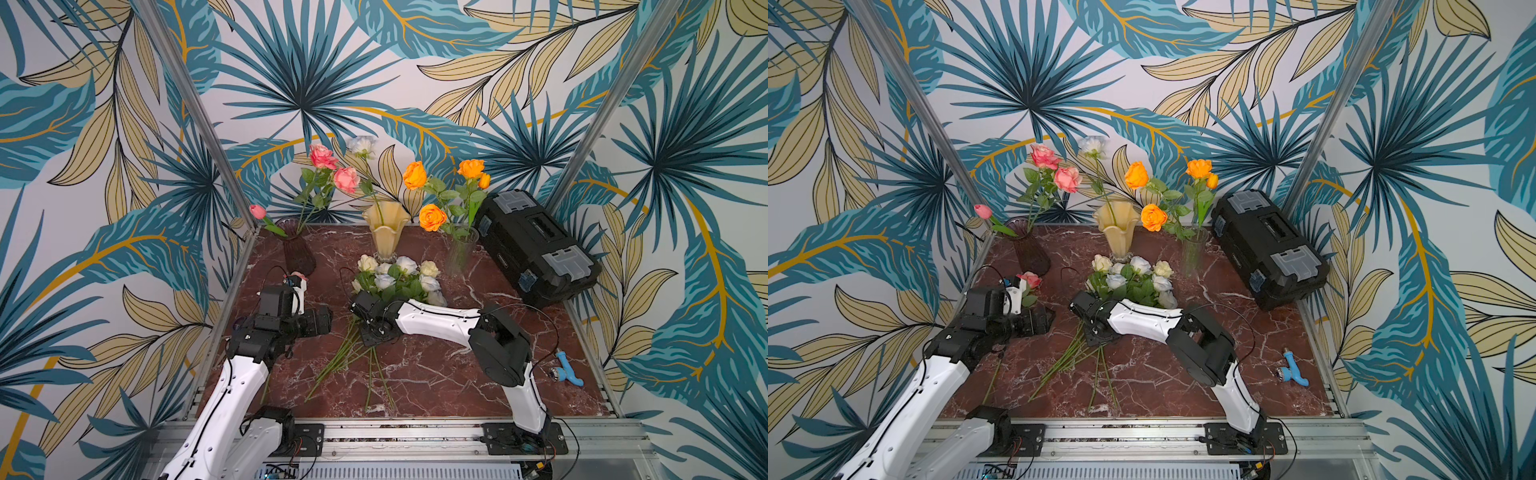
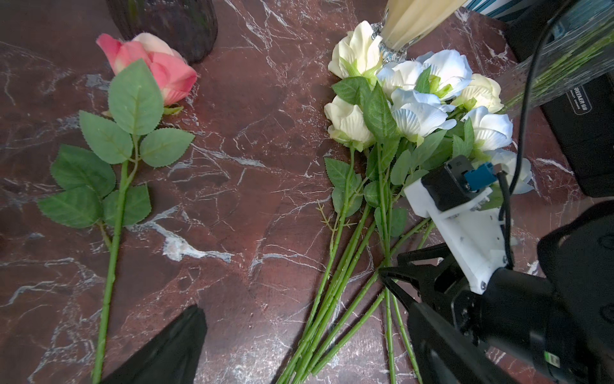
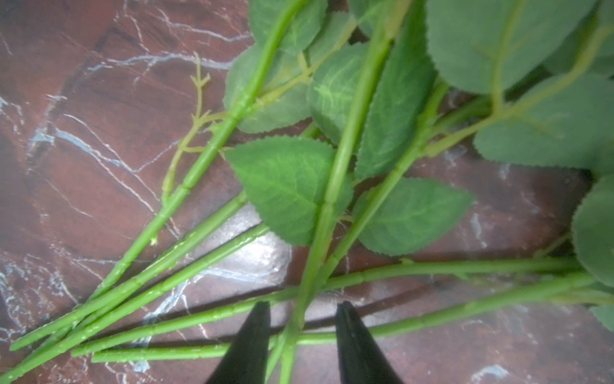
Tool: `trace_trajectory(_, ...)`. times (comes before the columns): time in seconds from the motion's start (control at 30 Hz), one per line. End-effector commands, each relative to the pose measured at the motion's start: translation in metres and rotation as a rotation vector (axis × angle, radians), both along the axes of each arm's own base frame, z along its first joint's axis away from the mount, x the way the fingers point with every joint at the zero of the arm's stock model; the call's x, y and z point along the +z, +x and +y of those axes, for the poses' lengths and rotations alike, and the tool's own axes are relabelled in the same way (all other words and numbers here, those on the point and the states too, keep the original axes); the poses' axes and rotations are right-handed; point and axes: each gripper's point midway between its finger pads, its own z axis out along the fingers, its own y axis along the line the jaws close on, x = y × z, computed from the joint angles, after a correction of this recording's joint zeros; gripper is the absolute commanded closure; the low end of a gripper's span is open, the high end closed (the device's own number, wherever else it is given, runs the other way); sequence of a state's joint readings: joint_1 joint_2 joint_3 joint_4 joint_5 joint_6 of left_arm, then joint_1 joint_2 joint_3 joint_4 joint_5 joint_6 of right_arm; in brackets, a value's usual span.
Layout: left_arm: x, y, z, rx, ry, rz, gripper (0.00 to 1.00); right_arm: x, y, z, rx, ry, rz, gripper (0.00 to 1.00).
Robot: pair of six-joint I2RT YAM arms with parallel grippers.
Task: Arrange the flowers in different vases according to their variety
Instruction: Pick up the flower at the center of the board.
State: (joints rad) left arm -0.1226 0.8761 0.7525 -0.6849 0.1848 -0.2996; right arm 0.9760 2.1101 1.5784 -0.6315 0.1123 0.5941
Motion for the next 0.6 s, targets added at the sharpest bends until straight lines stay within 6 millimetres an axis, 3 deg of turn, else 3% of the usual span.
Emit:
trace_trajectory(0.0,-0.0042,-0.0033,0.0011,-0.003,-0.003,0.004,0.0,-0.0102,-0.0036,-0.0024,0.004,-0.041,0.014,0.63)
trace_trajectory(0.57,-0.0035,-0.0041,0.0025,0.003,-0.003,-0.001,0.0,-0.0177,-0.0034,0.0035,0.029,-0.048,0.02,0.71)
